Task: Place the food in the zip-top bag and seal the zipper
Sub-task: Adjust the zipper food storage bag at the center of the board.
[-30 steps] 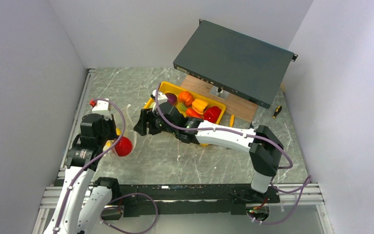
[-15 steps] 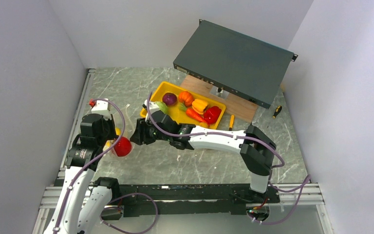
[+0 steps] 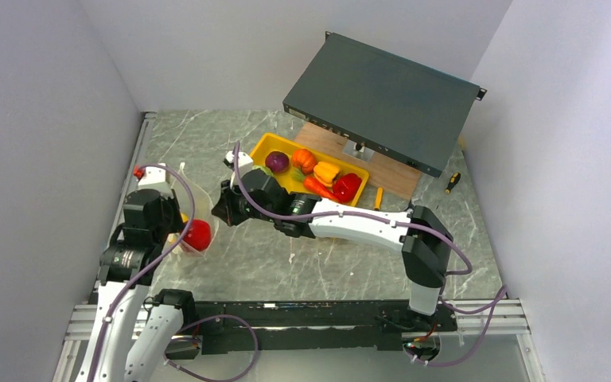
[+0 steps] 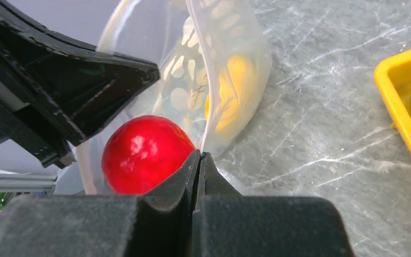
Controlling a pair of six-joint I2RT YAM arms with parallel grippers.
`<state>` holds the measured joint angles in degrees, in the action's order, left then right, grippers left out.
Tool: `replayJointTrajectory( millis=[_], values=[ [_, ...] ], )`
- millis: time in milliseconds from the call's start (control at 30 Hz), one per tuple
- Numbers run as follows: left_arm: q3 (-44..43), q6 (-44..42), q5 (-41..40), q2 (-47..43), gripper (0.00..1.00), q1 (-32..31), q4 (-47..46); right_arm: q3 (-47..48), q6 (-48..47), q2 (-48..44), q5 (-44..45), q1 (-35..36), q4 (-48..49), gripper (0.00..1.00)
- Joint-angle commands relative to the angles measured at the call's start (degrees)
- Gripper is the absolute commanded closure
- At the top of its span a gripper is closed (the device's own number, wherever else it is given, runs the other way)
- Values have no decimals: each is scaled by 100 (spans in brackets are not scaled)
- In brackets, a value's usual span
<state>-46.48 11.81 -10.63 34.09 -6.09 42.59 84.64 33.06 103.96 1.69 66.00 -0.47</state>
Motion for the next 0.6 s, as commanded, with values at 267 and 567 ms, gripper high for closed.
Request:
replayJointTrajectory(
  millis=[267, 567],
  values=[
    [-1129, 274, -1339, -495, 100, -15, 771, 571, -839, -520, 352, 18, -421, 100],
    [-351, 85, -993, -548, 100, -15, 326, 563, -740, -323, -330, 30, -440, 100]
  ],
)
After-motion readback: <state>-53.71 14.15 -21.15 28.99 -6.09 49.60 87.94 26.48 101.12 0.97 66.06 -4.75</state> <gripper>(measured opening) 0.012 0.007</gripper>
